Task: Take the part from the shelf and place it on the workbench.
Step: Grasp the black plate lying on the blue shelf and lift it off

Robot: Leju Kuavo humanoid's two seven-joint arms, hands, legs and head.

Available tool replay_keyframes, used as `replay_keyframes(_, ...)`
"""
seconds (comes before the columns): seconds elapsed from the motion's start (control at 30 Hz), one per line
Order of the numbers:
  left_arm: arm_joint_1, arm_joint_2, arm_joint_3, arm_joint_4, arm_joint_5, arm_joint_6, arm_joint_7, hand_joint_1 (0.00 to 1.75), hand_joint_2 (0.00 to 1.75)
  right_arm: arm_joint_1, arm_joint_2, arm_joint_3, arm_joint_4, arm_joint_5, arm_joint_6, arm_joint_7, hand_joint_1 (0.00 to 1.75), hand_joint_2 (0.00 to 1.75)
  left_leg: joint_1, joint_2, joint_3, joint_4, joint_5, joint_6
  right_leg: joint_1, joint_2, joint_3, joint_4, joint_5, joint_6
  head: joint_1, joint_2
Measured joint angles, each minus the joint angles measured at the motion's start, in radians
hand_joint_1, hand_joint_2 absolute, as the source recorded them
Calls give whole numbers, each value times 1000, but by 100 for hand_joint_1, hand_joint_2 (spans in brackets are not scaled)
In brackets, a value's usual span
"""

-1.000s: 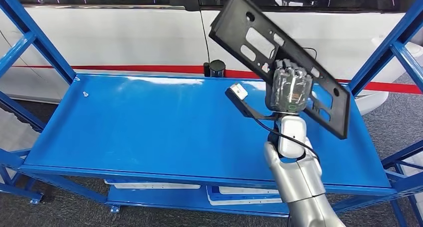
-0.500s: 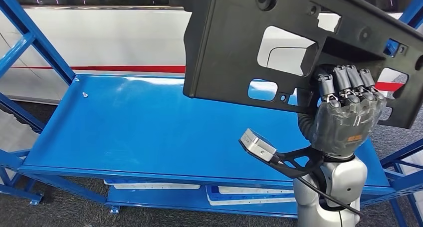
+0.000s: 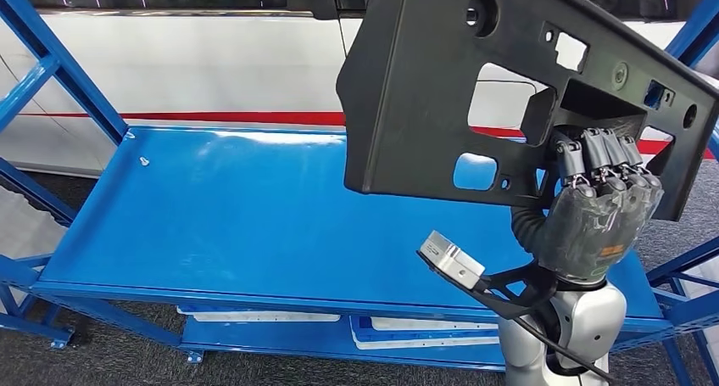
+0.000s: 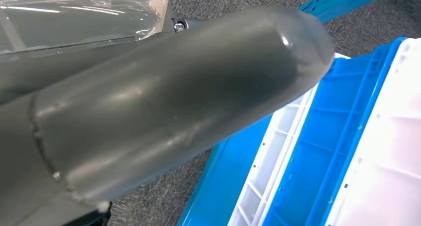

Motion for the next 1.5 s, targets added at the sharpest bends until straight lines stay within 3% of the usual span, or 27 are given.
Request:
replay_keyframes(0.13, -6, 9, -6, 21, -15, 10, 45, 0, 0, 8, -3, 17, 27, -120, 8, -27, 175, 175, -3, 0, -1, 8, -8, 16, -7, 1, 5, -5, 1, 7, 0, 0)
replay_keyframes(0.23, -12, 10, -13, 33, -28, 11, 85, 0, 0, -14, -10, 55, 76, -235, 59, 1, 175, 175, 3, 5, 16, -21, 12, 30, -2, 0, 4, 2, -7, 14, 0, 0)
replay_keyframes(0.3, -18, 10, -19, 38, -35, 11, 99, 0, 0, -42, -12, 80, 116, -287, 102, 18, 175, 175, 10, 10, 25, -42, 26, 36, -2, -4, -31, 82, -55, 9, 3, 0)
replay_keyframes(0.37, -21, 10, -23, 43, -40, 16, 114, 0, 0, -63, -12, 101, 160, -336, 137, 23, 175, 175, 11, 12, 22, -44, 29, 37, -6, -5, -86, 215, -114, 7, 5, 0)
replay_keyframes(0.4, -22, 10, -24, 46, -42, 23, 122, 0, 0, -70, -11, 111, 180, -364, 153, 21, 175, 175, 12, 13, 19, -42, 30, 35, -10, -6, -101, 257, -127, 13, 5, 0)
replay_keyframes(0.43, -22, 9, -25, 48, -44, 35, 130, 0, 0, -76, -8, 118, 196, -395, 167, 18, 175, 175, 13, 13, 15, -39, 31, 32, -14, -7, -99, 262, -124, 23, 5, 0)
replay_keyframes(0.47, -23, 7, -25, 50, -45, 53, 139, 0, 0, -84, -4, 125, 210, -427, 180, 13, 175, 175, 16, 13, 10, -34, 32, 28, -19, -9, -76, 225, -105, 36, 6, 0)
replay_keyframes(0.5, -24, 4, -25, 52, -46, 79, 146, 0, 0, -94, 0, 131, 222, -459, 192, 7, 175, 175, 20, 12, 3, -24, 31, 22, -25, -11, -37, 152, -80, 50, 6, 0)
replay_keyframes(0.57, -27, -8, -24, 54, -45, 143, 154, 0, 0, -111, 7, 138, 242, -518, 215, -4, 175, 175, 22, 10, -13, -1, 27, 6, -26, -10, 25, 47, -44, 63, 7, 0)
replay_keyframes(0.6, -29, -17, -24, 56, -44, 171, 155, 0, 0, -118, 10, 139, 250, -544, 226, -10, 175, 175, 21, 8, -21, 10, 26, -2, -26, -8, 34, 27, -39, 59, 7, 0)
replay_keyframes(0.7, -33, -40, -24, 60, -43, 205, 159, 0, 0, -127, 20, 137, 267, -592, 249, -23, 175, 175, 23, 4, -37, 24, 32, -20, -24, -4, 14, 39, -35, 29, 6, 0)
replay_keyframes(0.73, -33, -44, -24, 61, -43, 207, 161, 0, 0, -130, 25, 137, 271, -597, 251, -25, 175, 175, 26, 6, -44, 35, 19, -25, -24, -5, 8, 40, -29, 19, 5, 0)
replay_keyframes(0.8, -34, -49, -24, 63, -43, 207, 162, 0, 0, -136, 31, 137, 278, -602, 253, -27, 175, 175, 29, 12, -76, 115, -51, -32, -23, -7, -6, 40, -16, -2, 2, 0)
replay_keyframes(0.87, -36, -51, -24, 64, -43, 207, 164, 0, 0, -137, 34, 136, 284, -608, 257, -28, 175, 175, 29, 15, -119, 249, -138, -37, -16, -10, -23, 40, -3, -15, 0, 0)
replay_keyframes(0.9, -36, -51, -24, 64, -42, 207, 166, 0, 0, -137, 35, 136, 288, -613, 261, -29, 175, 175, 29, 15, -131, 301, -163, -36, -11, -11, -32, 41, 3, -18, 0, 0)
replay_keyframes(0.93, -36, -51, -24, 65, -42, 208, 169, 0, 0, -137, 35, 136, 291, -619, 266, -30, 175, 175, 28, 15, -125, 319, -168, -33, -7, -11, -41, 41, 9, -19, 0, 0)
replay_keyframes(0.97, -36, -51, -24, 65, -42, 210, 171, 0, 0, -137, 36, 135, 294, -625, 271, -31, 175, 175, 27, 15, -100, 302, -159, -26, -3, -11, -48, 41, 16, -19, 0, 0)
replay_keyframes(1.07, -40, -52, -24, 65, -41, 216, 173, 0, 0, -141, 45, 134, 298, -636, 280, -36, 175, 175, 13, 17, 45, 103, -109, 7, 6, -11, -62, 40, 33, -16, 1, 0)
replay_keyframes(1.13, -42, -52, -24, 65, -40, 217, 172, 0, 0, -143, 50, 133, 298, -642, 284, -39, 175, 175, 2, 19, 86, 34, -101, 19, 3, -14, -65, 38, 44, -6, 0, 0)
replay_keyframes(1.2, -42, -53, -24, 65, -36, 217, 172, 0, 0, -144, 54, 131, 296, -657, 285, -46, 175, 175, -2, 21, 82, 21, -85, 25, 1, -17, -67, 34, 55, 9, -2, 0)
replay_keyframes(1.27, -43, -55, -23, 66, -31, 217, 172, 0, 0, -143, 54, 125, 288, -680, 286, -60, 175, 175, 2, 26, 77, 0, -58, 34, 3, -16, -84, 54, 36, 14, -1, 0)
replay_keyframes(1.37, -45, -56, -22, 66, -27, 214, 171, 0, 0, -139, 49, 106, 268, -724, 284, -82, 175, 175, 5, 30, 50, -13, -22, 42, 1, -15, -137, 210, -77, 5, 6, 0)
replay_keyframes(1.4, -45, -57, -22, 66, -25, 213, 171, 0, 0, -136, 47, 100, 261, -737, 283, -89, 175, 175, 4, 30, 38, -12, -13, 41, -1, -15, -148, 267, -104, 8, 7, 0)
replay_keyframes(1.43, -44, -58, -22, 66, -24, 212, 171, 0, 0, -133, 44, 93, 254, -750, 283, -95, 175, 175, 5, 31, 26, -11, -5, 39, -3, -16, -147, 298, -112, 16, 7, 0)
replay_keyframes(1.47, -44, -59, -21, 66, -23, 212, 171, 0, 0, -131, 41, 87, 246, -764, 282, -101, 175, 175, 5, 32, 13, -9, 4, 36, -5, -16, -128, 294, -103, 28, 7, 0)
replay_keyframes(1.5, -44, -59, -21, 66, -22, 212, 170, 0, 0, -130, 39, 82, 238, -775, 281, -105, 175, 175, 6, 32, 1, -5, 11, 33, -7, -16, -89, 253, -83, 40, 7, 0)
